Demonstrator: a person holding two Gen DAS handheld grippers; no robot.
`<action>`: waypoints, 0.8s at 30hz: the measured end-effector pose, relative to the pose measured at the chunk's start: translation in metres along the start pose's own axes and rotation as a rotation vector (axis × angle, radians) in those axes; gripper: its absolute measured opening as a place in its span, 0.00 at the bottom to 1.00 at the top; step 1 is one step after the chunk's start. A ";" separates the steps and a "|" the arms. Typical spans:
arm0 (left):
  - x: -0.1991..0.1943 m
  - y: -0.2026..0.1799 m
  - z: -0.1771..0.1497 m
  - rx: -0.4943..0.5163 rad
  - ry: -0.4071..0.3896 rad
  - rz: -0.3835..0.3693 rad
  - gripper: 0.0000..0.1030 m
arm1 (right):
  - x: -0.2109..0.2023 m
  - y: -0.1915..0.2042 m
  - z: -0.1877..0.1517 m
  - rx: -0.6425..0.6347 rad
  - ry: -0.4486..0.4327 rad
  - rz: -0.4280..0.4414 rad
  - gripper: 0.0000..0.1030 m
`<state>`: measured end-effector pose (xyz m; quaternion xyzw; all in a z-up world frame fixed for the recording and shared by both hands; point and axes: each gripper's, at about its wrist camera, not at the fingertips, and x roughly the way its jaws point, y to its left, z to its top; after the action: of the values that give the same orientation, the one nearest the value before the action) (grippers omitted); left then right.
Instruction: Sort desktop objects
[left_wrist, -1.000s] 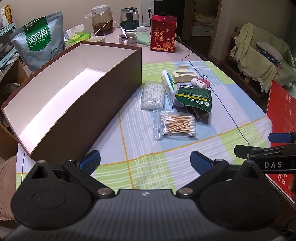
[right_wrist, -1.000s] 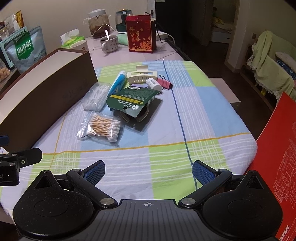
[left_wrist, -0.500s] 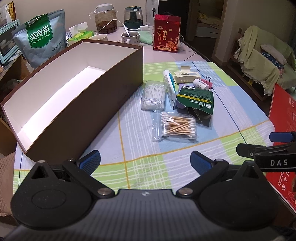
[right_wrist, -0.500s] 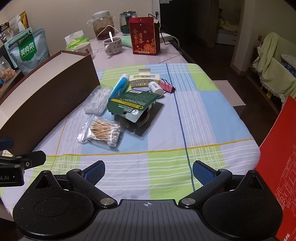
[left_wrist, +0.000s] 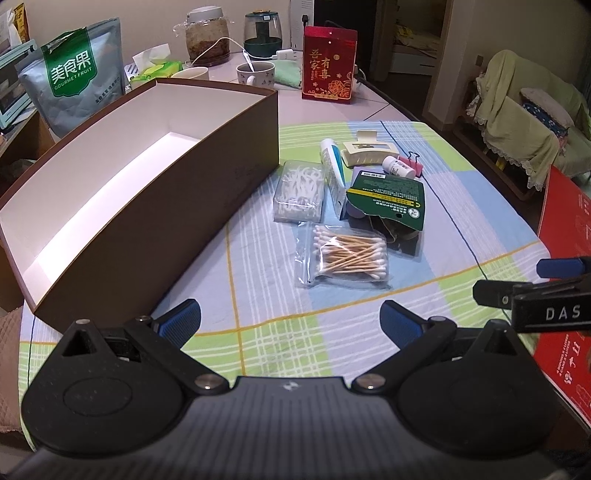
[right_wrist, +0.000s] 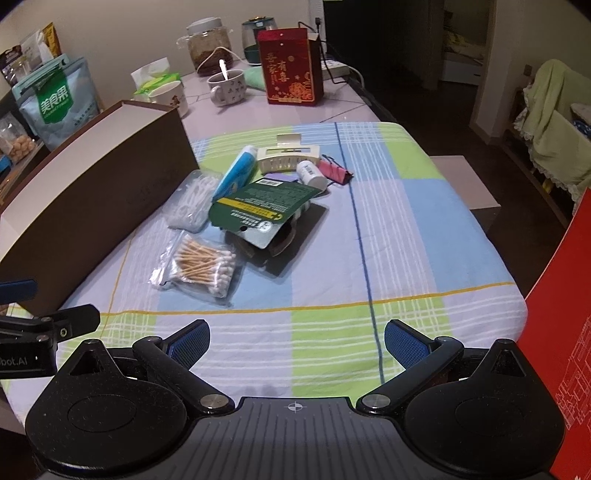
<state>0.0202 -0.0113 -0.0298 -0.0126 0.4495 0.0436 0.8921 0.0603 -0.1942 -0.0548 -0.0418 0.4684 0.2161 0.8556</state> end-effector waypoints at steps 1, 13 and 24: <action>0.001 -0.001 0.000 0.002 -0.001 0.001 0.99 | 0.000 -0.002 0.001 0.003 -0.001 -0.001 1.00; 0.021 -0.016 0.002 0.040 -0.004 0.005 0.99 | 0.006 -0.035 0.006 0.126 -0.014 0.057 1.00; 0.056 -0.039 0.009 0.118 0.010 -0.026 0.91 | 0.015 -0.068 0.018 0.224 0.007 0.109 1.00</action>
<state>0.0642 -0.0457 -0.0703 0.0339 0.4558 0.0056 0.8894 0.1094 -0.2458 -0.0659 0.0786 0.4941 0.2084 0.8404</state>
